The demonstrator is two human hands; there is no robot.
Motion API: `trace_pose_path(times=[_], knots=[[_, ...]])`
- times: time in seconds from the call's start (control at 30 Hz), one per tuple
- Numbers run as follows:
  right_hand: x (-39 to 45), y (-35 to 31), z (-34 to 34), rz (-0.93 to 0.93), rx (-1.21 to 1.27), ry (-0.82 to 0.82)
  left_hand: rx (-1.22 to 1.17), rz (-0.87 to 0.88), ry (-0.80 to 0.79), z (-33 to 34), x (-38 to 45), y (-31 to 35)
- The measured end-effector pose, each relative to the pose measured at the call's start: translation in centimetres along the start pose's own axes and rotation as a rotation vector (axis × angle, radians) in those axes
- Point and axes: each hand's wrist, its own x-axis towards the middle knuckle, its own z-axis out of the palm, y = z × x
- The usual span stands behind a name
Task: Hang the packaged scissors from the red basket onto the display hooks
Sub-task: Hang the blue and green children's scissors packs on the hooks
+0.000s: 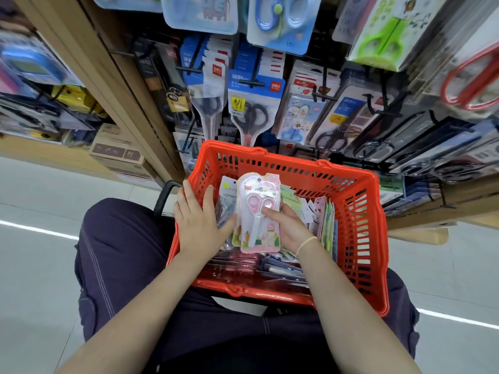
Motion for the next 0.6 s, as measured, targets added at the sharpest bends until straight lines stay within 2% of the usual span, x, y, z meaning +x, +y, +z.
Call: trace_pose_path(times=[0.1,0.17,0.27,0.33,0.47,0.6], knots=[[-1.9,-0.9,0.6,-0.041,-0.01,-0.102,-0.285,-0.079,-0.045,-1.5,0.0,0.3],[-3.3,-2.0,1.0,-0.071,-0.014,-0.159,-0.458,-0.049,-0.092,-2.9,0.0,0.7],[-5.6,-3.8,1.9,-0.168,-0.03,-0.236,-0.861,-0.112,-0.318,-6.0,0.2,3.2],[-7.2,-5.1,2.9,-0.258,-0.05,-0.248,-1.023,-0.151,-0.379,-7.1,0.5,4.6],[-10.5,-7.6,5.2,-0.427,-0.113,-0.096,-1.284,-0.189,-0.373,-9.5,0.9,6.4],[-13.9,-9.8,7.2,-0.576,-0.252,0.0,-1.435,-0.179,-0.248,-12.5,1.1,7.9]])
